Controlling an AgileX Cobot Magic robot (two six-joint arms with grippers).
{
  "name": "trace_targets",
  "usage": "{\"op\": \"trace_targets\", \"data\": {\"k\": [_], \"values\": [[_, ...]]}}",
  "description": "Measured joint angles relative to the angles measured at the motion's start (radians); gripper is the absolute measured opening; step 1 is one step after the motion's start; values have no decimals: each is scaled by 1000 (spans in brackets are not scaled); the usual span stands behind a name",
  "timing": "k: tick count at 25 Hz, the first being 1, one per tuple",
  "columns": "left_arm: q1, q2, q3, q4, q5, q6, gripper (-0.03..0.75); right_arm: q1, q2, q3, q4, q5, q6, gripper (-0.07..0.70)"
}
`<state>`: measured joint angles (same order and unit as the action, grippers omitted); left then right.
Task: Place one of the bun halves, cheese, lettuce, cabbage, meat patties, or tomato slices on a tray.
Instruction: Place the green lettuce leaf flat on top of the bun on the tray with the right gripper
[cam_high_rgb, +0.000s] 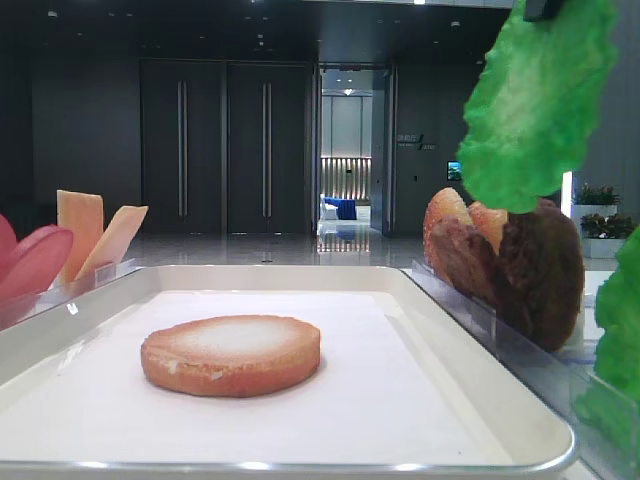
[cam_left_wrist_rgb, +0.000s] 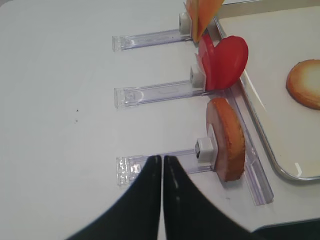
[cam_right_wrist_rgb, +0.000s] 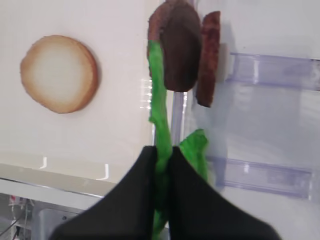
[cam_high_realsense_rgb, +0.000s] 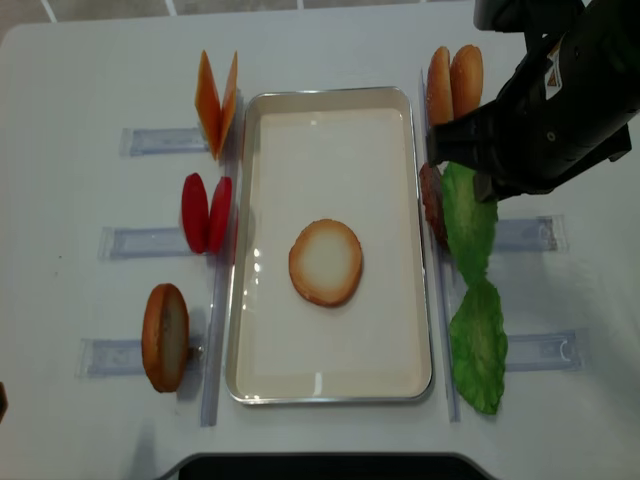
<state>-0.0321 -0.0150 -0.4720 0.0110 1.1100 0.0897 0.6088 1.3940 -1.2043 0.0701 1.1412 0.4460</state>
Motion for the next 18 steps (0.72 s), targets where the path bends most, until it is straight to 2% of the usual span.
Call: {"op": "trace_targets", "data": {"k": [6, 10, 13, 18], "values": [[0, 0, 0, 0, 0, 0, 0, 0, 92, -47, 123, -27, -88, 23], [0, 0, 0, 0, 0, 0, 0, 3, 120, -49, 151, -56, -109, 23], [0, 0, 0, 0, 0, 0, 0, 17, 130, -49, 240, -122, -170, 23], [0, 0, 0, 0, 0, 0, 0, 26, 184, -49, 537, -240, -387, 23]]}}
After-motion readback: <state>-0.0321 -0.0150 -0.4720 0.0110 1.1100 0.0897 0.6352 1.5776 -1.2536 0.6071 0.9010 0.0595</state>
